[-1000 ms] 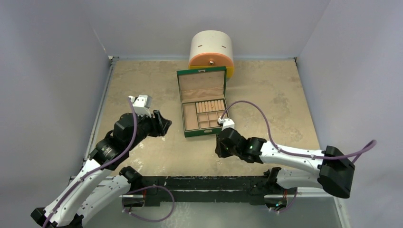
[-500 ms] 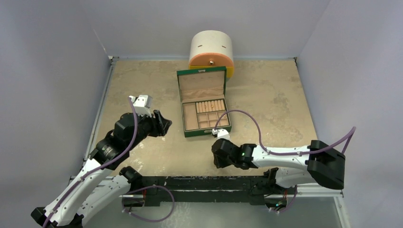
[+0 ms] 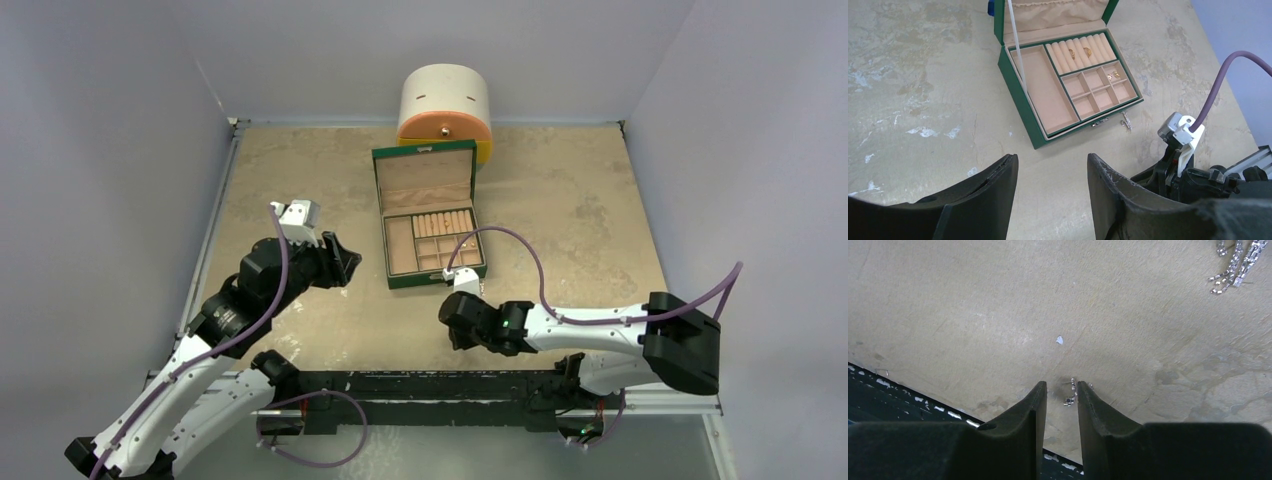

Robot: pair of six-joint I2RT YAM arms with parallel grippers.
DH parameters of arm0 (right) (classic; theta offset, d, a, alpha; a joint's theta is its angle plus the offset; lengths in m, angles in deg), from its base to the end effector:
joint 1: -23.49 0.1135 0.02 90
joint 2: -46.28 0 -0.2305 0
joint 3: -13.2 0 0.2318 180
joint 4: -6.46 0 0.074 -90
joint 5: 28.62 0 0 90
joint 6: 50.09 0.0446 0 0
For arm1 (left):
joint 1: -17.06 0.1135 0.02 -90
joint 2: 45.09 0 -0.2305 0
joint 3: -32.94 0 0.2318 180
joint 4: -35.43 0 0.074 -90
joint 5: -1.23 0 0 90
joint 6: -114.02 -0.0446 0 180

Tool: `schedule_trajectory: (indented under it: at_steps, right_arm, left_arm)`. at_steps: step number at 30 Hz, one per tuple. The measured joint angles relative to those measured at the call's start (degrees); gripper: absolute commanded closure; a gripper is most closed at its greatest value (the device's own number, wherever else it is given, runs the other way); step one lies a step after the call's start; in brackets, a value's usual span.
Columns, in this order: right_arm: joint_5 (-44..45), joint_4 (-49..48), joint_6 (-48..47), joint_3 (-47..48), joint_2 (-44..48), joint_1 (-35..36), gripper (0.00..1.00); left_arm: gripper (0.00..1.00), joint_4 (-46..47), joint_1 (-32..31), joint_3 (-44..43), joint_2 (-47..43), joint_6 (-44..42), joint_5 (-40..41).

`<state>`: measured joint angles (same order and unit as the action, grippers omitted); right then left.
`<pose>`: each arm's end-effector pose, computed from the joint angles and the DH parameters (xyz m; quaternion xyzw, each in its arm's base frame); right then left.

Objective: Organize the mixed jewelry

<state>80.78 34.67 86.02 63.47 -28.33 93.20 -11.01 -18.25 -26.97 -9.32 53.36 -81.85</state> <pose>0.0973 0.2205 0.1481 -0.1380 0.9249 0.1833 0.3033 0.1287 -0.0846 0.2982 0.0096 0.8296 -0.2550 0.4966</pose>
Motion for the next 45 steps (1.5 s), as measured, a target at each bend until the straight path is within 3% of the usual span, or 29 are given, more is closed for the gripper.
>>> schedule_trajectory:
  at_steps: [14, 28, 45]
  right_arm:
    - [1.97, 1.16, 0.42, 0.52, -3.1, 0.92, 0.74]
    - [2.14, 1.09, 0.98, 0.74, -3.82, 1.84, 1.0]
    - [5.22, 4.72, 2.29, 3.41, -0.07, 2.4, 1.0]
  left_arm:
    - [0.47, 0.0, 0.0, 0.0, -0.37, 0.0, 0.2]
    - [0.47, 0.0, 0.0, 0.0, -0.48, 0.0, 0.37]
    - [0.47, 0.0, 0.0, 0.0, -0.94, 0.0, 0.39]
